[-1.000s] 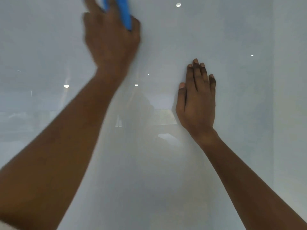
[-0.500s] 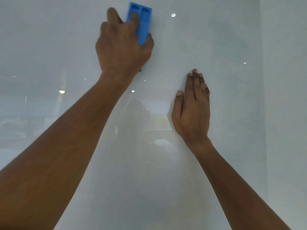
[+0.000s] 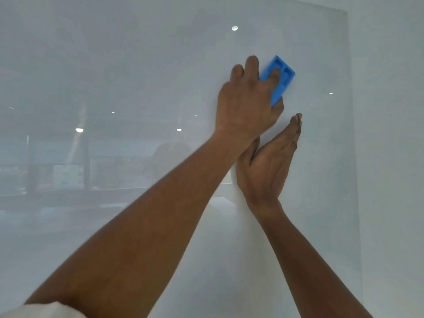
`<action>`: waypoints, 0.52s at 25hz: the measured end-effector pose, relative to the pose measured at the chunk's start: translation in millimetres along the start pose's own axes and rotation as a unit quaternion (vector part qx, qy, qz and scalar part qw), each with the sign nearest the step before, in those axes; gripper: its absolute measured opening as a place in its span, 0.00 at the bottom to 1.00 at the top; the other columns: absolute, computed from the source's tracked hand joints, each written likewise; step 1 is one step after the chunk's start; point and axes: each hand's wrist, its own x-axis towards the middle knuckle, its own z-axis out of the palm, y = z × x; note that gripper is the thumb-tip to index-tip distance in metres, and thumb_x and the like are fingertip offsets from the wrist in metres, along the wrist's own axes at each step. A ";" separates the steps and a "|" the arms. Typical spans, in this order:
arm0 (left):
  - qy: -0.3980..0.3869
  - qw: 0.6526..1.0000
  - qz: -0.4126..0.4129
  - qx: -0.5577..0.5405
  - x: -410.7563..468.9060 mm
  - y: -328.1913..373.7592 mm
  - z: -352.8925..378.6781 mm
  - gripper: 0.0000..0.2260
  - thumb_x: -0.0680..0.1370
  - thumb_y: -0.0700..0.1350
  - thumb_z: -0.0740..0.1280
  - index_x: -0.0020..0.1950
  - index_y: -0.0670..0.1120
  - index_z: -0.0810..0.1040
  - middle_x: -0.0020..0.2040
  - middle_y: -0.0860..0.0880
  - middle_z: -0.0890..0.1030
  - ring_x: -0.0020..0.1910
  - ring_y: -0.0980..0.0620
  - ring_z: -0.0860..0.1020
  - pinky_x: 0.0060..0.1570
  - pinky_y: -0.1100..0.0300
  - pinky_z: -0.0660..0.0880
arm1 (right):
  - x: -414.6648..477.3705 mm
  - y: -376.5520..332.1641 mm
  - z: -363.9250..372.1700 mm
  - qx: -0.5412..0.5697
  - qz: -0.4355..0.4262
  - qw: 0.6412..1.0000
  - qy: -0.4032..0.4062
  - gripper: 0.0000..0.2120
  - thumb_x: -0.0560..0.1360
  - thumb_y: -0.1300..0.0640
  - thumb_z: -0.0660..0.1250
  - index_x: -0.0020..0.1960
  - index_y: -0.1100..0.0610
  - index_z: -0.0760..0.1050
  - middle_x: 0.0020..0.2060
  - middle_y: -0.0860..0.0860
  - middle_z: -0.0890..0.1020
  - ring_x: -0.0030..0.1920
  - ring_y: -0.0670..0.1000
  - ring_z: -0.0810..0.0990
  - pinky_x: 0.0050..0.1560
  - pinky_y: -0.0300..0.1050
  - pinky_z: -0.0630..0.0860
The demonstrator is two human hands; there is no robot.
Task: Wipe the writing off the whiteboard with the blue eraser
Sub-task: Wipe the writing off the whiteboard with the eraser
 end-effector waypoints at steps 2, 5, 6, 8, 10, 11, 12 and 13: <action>-0.017 1.000 0.022 0.005 -3.0 3.6 3.3 0.27 0.85 0.60 0.60 0.83 0.54 0.68 0.69 0.44 0.73 0.60 0.46 0.75 0.46 0.57 0.67 | 2.5 0.9 1.2 0.004 0.010 1.000 -0.012 0.37 0.84 0.49 0.64 0.83 0.66 0.51 0.82 0.60 0.59 0.83 0.59 0.58 0.83 0.57 0.58; -0.020 0.998 0.058 0.025 -9.0 -7.5 -0.6 0.27 0.84 0.60 0.61 0.82 0.51 0.71 0.64 0.43 0.76 0.55 0.44 0.77 0.48 0.54 0.65 | 2.9 3.3 2.0 -0.027 -0.009 0.999 -0.015 0.33 0.85 0.49 0.61 0.82 0.66 0.55 0.81 0.60 0.63 0.82 0.59 0.62 0.83 0.57 0.59; -0.027 0.997 0.065 0.044 -9.4 -14.9 -4.2 0.27 0.83 0.59 0.62 0.80 0.50 0.74 0.62 0.42 0.77 0.53 0.42 0.78 0.46 0.54 0.65 | 4.3 6.9 -1.7 -0.035 -0.021 0.999 -0.011 0.32 0.85 0.50 0.59 0.82 0.66 0.57 0.80 0.60 0.64 0.81 0.59 0.62 0.82 0.57 0.59; 0.024 0.997 0.025 0.067 -17.9 -50.2 -12.9 0.26 0.78 0.58 0.66 0.73 0.48 0.81 0.55 0.39 0.80 0.46 0.38 0.81 0.41 0.52 0.68 | 2.3 4.9 -1.4 -0.035 -0.042 0.998 -0.024 0.29 0.84 0.53 0.57 0.81 0.66 0.59 0.80 0.61 0.64 0.82 0.59 0.61 0.83 0.56 0.58; 0.087 0.994 -0.052 0.036 -26.3 -91.8 -33.7 0.26 0.77 0.58 0.67 0.71 0.47 0.82 0.54 0.35 0.80 0.46 0.33 0.81 0.40 0.48 0.75 | 0.9 5.4 -4.5 -0.040 -0.044 0.998 -0.015 0.28 0.84 0.54 0.55 0.80 0.66 0.60 0.81 0.61 0.63 0.82 0.58 0.59 0.83 0.55 0.56; 0.080 0.989 -0.114 0.038 -35.0 -118.2 -45.0 0.26 0.79 0.59 0.66 0.74 0.48 0.80 0.58 0.34 0.79 0.51 0.31 0.81 0.44 0.44 0.77 | 1.9 6.1 -4.7 -0.043 -0.047 0.998 -0.015 0.27 0.84 0.53 0.55 0.80 0.66 0.60 0.81 0.61 0.63 0.83 0.58 0.58 0.83 0.55 0.55; 0.071 0.983 -0.166 0.043 -47.7 -154.8 -54.8 0.27 0.80 0.61 0.65 0.76 0.51 0.77 0.61 0.35 0.77 0.55 0.31 0.79 0.49 0.42 0.77 | 4.1 8.0 -4.0 -0.046 -0.051 0.997 -0.021 0.27 0.85 0.53 0.54 0.80 0.66 0.61 0.81 0.61 0.62 0.83 0.58 0.58 0.84 0.55 0.54; 0.072 0.973 -0.216 0.035 -60.9 -203.6 -59.4 0.27 0.81 0.65 0.64 0.77 0.55 0.75 0.64 0.37 0.77 0.58 0.33 0.79 0.53 0.43 0.77 | 6.9 8.6 -3.4 -0.057 -0.056 0.997 -0.018 0.27 0.85 0.53 0.54 0.80 0.66 0.61 0.81 0.61 0.62 0.83 0.58 0.58 0.84 0.55 0.54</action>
